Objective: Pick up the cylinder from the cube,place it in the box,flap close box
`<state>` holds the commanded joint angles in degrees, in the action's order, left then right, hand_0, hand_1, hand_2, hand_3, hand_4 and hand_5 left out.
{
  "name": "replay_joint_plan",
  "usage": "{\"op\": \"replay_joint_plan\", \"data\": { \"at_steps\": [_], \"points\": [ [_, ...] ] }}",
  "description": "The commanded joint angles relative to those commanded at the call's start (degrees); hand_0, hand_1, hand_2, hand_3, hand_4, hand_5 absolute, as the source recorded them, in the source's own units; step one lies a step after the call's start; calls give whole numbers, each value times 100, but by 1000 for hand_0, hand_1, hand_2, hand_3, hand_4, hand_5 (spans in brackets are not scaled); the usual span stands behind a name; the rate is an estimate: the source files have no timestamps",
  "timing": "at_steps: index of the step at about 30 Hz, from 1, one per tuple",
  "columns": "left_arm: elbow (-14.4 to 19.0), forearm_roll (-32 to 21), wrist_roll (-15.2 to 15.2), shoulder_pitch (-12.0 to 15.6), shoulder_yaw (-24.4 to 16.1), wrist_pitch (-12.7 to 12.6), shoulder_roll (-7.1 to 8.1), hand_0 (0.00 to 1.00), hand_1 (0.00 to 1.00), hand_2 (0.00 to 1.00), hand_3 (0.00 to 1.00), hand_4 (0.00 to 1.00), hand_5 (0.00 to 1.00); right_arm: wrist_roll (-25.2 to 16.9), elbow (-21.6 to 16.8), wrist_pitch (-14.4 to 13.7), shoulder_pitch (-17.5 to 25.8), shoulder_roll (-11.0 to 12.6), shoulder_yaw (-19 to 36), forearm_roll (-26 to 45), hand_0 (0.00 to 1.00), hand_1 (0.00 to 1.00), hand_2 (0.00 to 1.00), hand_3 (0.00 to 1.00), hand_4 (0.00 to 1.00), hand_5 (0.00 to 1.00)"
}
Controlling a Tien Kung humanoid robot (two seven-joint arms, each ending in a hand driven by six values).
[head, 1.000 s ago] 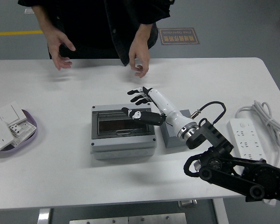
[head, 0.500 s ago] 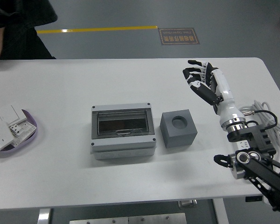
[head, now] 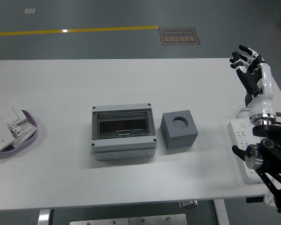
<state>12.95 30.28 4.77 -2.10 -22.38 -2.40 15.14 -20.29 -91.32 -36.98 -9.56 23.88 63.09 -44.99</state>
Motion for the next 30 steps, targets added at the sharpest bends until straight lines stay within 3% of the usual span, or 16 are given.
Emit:
{"op": "replay_joint_plan", "data": {
  "at_steps": [14,30],
  "points": [
    [0,-6,-8,-39,32,3,110,594,620,605,622,675,224,-262,25,0,82,-101,105,198,725,681,692,759,806,384],
    [-39,-118,-11,-9,20,-3,-4,594,620,605,624,678,226,-321,108,0,193,-151,186,350,719,672,687,763,845,399]
  ]
}}
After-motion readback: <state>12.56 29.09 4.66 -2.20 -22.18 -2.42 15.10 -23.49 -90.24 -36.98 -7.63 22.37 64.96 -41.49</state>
